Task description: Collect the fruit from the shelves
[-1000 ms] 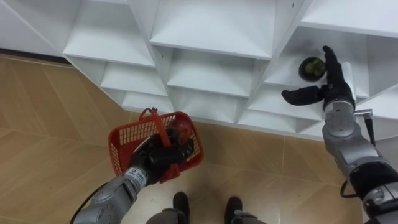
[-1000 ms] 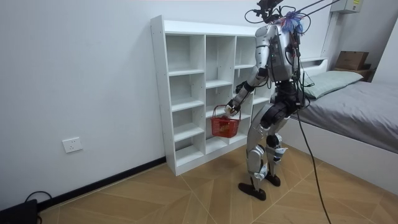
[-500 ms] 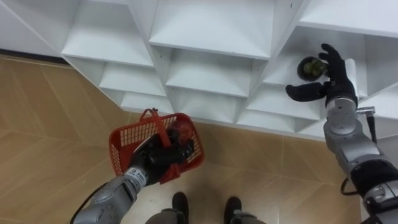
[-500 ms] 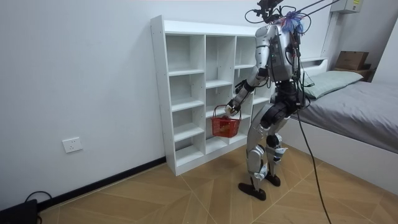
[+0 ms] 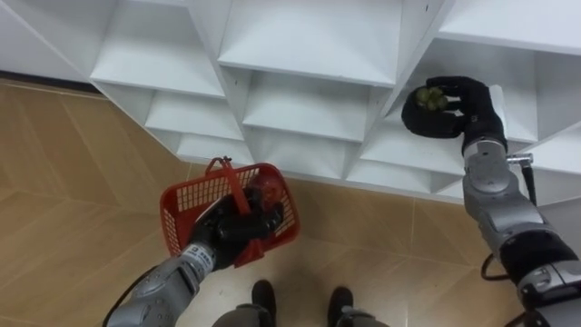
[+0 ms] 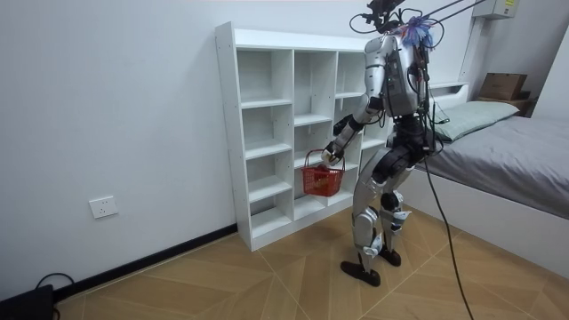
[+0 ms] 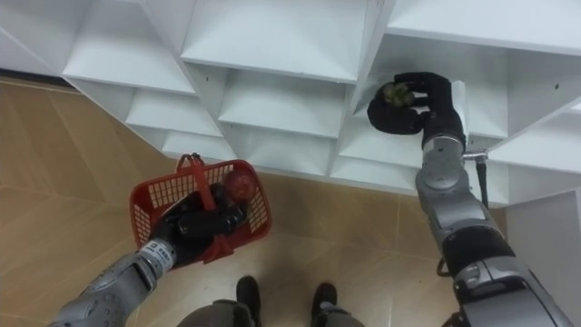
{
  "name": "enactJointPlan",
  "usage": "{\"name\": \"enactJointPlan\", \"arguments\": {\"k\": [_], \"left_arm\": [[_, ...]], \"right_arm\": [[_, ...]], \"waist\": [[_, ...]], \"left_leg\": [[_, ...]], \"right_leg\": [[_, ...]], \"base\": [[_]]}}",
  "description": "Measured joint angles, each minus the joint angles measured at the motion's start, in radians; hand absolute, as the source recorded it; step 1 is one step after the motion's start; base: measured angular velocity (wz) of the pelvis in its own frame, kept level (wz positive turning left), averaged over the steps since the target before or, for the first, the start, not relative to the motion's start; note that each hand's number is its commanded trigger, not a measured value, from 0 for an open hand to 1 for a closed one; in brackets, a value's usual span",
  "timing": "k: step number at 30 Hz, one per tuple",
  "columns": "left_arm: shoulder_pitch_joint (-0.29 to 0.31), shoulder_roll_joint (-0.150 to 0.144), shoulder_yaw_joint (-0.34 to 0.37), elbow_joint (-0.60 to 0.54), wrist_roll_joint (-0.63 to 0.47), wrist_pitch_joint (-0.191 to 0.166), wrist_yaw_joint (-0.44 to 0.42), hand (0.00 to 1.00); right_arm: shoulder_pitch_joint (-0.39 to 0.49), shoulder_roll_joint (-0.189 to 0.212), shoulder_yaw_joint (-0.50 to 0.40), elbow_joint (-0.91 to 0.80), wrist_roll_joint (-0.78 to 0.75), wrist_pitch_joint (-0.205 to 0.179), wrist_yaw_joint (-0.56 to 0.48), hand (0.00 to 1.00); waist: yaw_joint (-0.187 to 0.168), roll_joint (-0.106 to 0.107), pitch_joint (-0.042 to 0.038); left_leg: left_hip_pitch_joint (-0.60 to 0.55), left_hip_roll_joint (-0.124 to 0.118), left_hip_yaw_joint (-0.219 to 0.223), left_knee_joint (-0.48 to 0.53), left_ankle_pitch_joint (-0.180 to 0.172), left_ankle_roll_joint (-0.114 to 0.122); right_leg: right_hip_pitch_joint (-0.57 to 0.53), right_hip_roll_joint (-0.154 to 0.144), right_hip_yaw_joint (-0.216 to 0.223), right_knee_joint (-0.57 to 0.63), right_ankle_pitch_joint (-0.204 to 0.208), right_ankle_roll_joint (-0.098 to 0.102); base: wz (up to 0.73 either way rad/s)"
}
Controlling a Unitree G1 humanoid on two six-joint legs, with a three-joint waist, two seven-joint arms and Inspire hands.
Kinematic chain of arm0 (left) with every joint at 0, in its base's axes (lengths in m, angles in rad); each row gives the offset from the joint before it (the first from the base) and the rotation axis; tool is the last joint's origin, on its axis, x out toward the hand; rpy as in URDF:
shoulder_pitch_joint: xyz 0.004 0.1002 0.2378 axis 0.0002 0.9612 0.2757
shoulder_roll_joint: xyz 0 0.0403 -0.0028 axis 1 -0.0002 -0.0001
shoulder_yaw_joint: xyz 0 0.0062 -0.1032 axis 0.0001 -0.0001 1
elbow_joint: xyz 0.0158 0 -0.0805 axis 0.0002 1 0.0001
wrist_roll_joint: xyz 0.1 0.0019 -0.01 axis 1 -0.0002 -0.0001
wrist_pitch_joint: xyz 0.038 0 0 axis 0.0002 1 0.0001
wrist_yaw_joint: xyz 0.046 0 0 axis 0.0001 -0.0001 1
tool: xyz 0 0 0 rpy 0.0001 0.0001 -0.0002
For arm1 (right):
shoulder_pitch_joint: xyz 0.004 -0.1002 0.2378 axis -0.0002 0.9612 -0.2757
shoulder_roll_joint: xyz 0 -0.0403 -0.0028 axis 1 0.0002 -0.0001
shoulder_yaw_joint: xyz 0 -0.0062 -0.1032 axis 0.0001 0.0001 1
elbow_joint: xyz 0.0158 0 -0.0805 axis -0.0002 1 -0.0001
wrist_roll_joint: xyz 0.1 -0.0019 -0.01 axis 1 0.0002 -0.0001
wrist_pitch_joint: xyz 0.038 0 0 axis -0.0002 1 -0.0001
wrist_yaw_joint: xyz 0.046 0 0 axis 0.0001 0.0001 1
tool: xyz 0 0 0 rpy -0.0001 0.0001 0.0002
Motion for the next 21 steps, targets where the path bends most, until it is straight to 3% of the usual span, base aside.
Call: {"name": "enactJointPlan", "arguments": {"k": [21], "left_arm": [[0.001, -0.001, 0.002, 0.000, 0.001, -0.001, -0.002, 1.00]], "right_arm": [[0.003, 0.002, -0.007, 0.000, 0.143, -0.031, 0.056, 1.00]], "waist": [[0.000, 0.012, 0.0004]], "left_leg": [[0.001, -0.001, -0.001, -0.005, 0.000, 0.000]], "right_leg": [[0.000, -0.003, -0.009, -0.002, 0.000, 0.000]], "base": [[0.00]]}}
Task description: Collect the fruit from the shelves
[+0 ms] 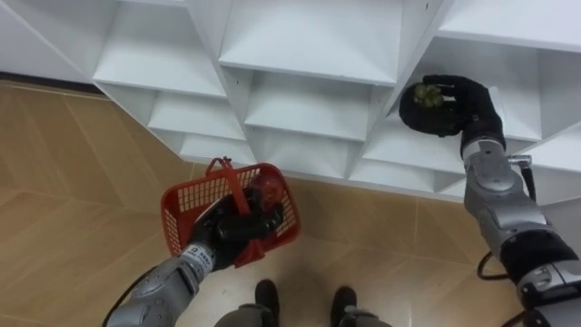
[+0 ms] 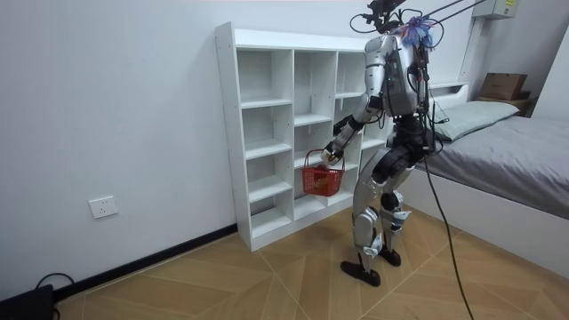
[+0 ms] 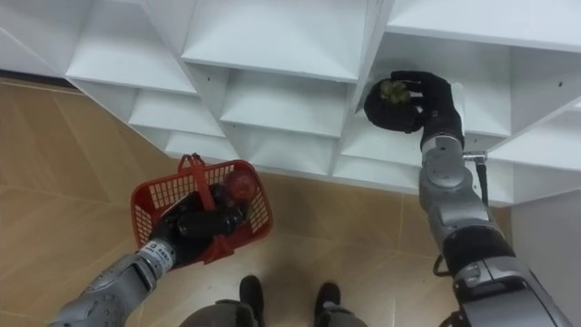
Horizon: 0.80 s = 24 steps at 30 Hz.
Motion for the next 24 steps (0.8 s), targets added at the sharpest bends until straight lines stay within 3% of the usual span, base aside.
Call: {"name": "enactJointPlan", "arguments": {"k": [7, 12, 17, 19, 24], "left_arm": [[0.001, -0.013, 0.009, -0.010, 0.001, 0.000, 0.002, 1.00], [0.003, -0.032, 0.010, -0.013, -0.001, 0.000, 0.004, 1.00], [0.009, -0.041, 0.015, -0.013, 0.011, -0.004, -0.002, 1.00], [0.036, -0.042, 0.036, -0.040, 0.013, -0.004, -0.004, 1.00], [0.076, -0.045, 0.054, -0.092, 0.037, -0.004, -0.005, 1.00]], "right_arm": [[0.030, 0.002, -0.001, -0.072, 0.002, 0.001, -0.004, 1.00], [0.101, 0.001, -0.001, -0.175, 0.006, 0.001, -0.007, 1.00], [0.163, 0.023, 0.001, -0.266, -0.006, 0.001, 0.025, 1.00], [0.211, 0.033, 0.002, -0.320, -0.014, 0.000, 0.045, 1.00], [0.309, 0.053, 0.002, -0.405, -0.071, 0.001, 0.090, 1.00]], "waist": [[-0.003, 0.005, -0.0034], [-0.010, 0.015, -0.0168], [-0.027, 0.009, -0.0230], [-0.053, 0.008, -0.0280], [-0.063, 0.006, -0.0354]], "left_leg": [[-0.001, -0.001, 0.001, -0.005, 0.000, 0.000], [0.004, -0.002, 0.006, -0.013, 0.001, -0.001], [0.022, 0.000, 0.026, -0.017, 0.001, -0.001], [0.026, 0.000, 0.028, -0.017, 0.001, -0.001], [0.034, 0.001, 0.025, -0.022, 0.002, 0.000]], "right_leg": [[-0.002, 0.001, 0.000, -0.004, 0.000, 0.000], [-0.002, 0.001, 0.005, -0.009, 0.000, 0.000], [0.000, 0.000, 0.014, 0.000, 0.000, 0.000], [0.006, 0.000, 0.012, -0.003, 0.000, 0.000], [0.017, 0.002, 0.011, -0.018, 0.006, 0.000]], "base": [[0.00], [-0.03], [-0.11], [-0.02], [0.00]]}}
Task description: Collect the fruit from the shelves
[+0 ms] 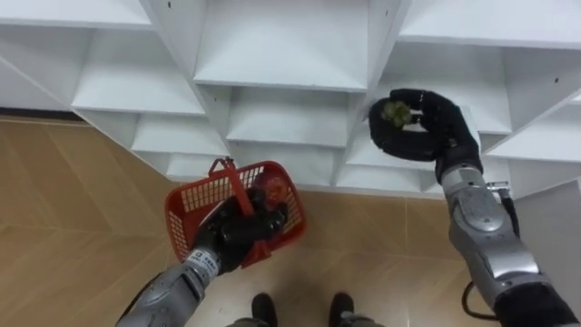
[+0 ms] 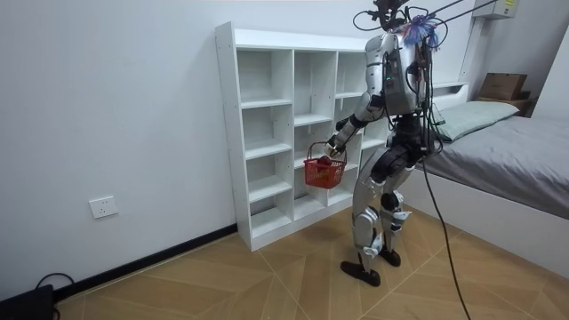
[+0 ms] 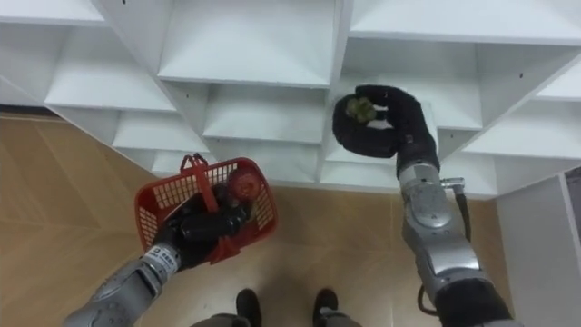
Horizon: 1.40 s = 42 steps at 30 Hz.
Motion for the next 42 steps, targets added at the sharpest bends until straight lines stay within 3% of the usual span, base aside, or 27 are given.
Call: {"name": "enactJointPlan", "arguments": {"k": [2, 5, 8, 15, 39, 42], "left_arm": [[0.004, -0.003, 0.005, -0.010, 0.024, 0.000, 0.000, 1.00], [0.021, -0.007, 0.015, -0.010, 0.040, 0.000, 0.000, 1.00], [0.045, -0.008, 0.022, -0.011, 0.041, 0.000, -0.002, 1.00], [0.083, -0.010, 0.032, -0.028, 0.040, 0.000, -0.004, 1.00], [0.083, -0.022, -0.013, -0.066, 0.017, -0.008, -0.008, 1.00], [0.082, -0.023, -0.015, -0.071, 0.009, -0.023, -0.008, 1.00]], "right_arm": [[0.008, 0.005, 0.000, -0.004, -0.011, 0.000, 0.017, 1.00], [0.039, 0.008, 0.000, -0.034, -0.010, 0.000, 0.047, 1.00], [0.078, 0.017, 0.000, -0.059, -0.010, -0.002, 0.071, 1.00], [0.174, 0.049, 0.011, -0.120, -0.010, -0.002, 0.127, 1.00], [0.231, 0.064, 0.114, -0.169, -0.009, -0.002, 0.223, 1.00], [0.231, 0.067, 0.114, -0.169, -0.011, -0.002, 0.224, 1.00]], "waist": [[0.000, 0.000, -0.0006], [-0.001, 0.000, -0.0126], [-0.005, 0.000, -0.0155], [-0.014, 0.001, -0.0151], [-0.022, 0.010, -0.0137], [-0.022, 0.010, -0.0133]], "left_leg": [[0.000, 0.001, 0.000, -0.001, 0.002, 0.001], [0.000, 0.001, 0.000, -0.012, 0.011, 0.001], [0.005, 0.006, -0.001, -0.016, 0.015, 0.000], [0.002, 0.015, 0.004, -0.016, 0.014, -0.002], [-0.002, 0.016, 0.001, -0.047, 0.017, -0.011], [-0.002, 0.016, 0.002, -0.048, 0.017, -0.011]], "right_leg": [[0.000, 0.001, 0.000, -0.001, 0.003, -0.001], [0.002, 0.004, 0.000, -0.015, 0.013, -0.001], [0.016, 0.012, -0.002, -0.036, 0.025, -0.003], [0.015, 0.021, -0.002, -0.052, 0.032, -0.007], [0.018, 0.031, -0.004, -0.086, 0.038, -0.010], [0.018, 0.031, -0.004, -0.086, 0.037, -0.009]], "base": [[0.00], [0.00], [0.00], [-0.03], [0.00], [0.00]]}}
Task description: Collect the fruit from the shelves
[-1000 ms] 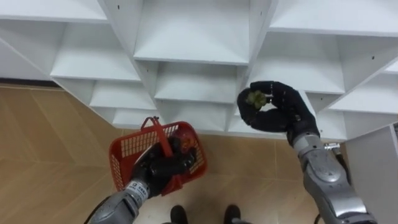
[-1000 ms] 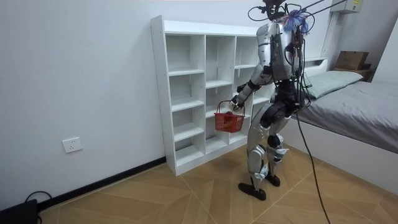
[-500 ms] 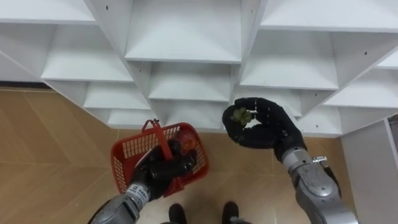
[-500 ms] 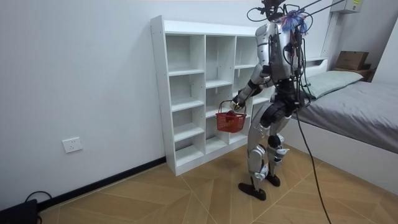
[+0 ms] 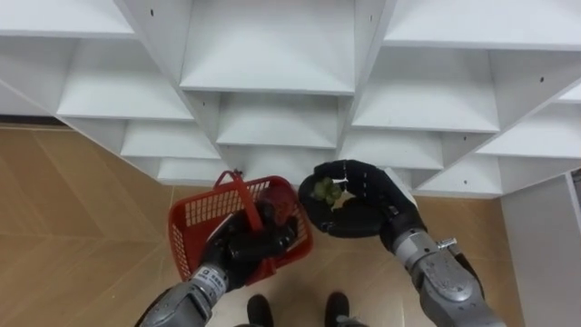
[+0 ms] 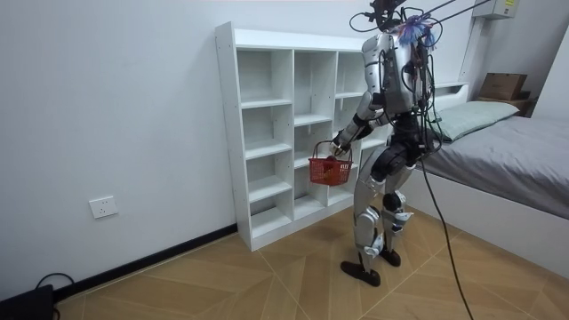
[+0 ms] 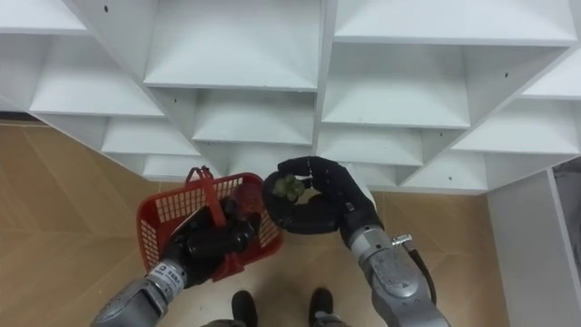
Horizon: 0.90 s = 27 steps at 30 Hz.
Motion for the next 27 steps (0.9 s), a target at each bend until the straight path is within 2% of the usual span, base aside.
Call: {"name": "enactJointPlan", "arguments": {"k": [5, 10, 27], "left_arm": [[0.011, -0.011, -0.007, -0.028, -0.015, -0.005, 0.000, 1.00], [0.021, -0.014, -0.022, -0.068, -0.019, -0.007, 0.000, 1.00], [0.024, -0.015, -0.024, -0.087, -0.051, -0.014, 0.001, 1.00]], "right_arm": [[0.000, 0.008, 0.000, -0.001, -0.007, 0.000, 0.001, 1.00], [0.005, 0.011, -0.002, -0.029, -0.012, 0.000, 0.012, 1.00], [0.002, 0.013, -0.002, -0.030, 0.023, -0.009, 0.020, 1.00]], "waist": [[0.000, 0.001, 0.0005], [-0.002, 0.011, 0.0063], [0.000, 0.011, 0.0061]], "left_leg": [[0.000, 0.000, 0.000, 0.000, 0.000, 0.000], [-0.002, 0.000, -0.003, 0.002, 0.000, 0.000], [-0.002, 0.002, -0.004, 0.012, -0.001, -0.001]], "right_leg": [[0.000, 0.000, 0.000, 0.000, 0.000, 0.000], [0.000, 0.000, -0.003, 0.000, 0.000, 0.000], [0.001, 0.001, -0.001, 0.001, 0.000, 0.000]], "base": [[0.00], [0.00], [0.00]]}}
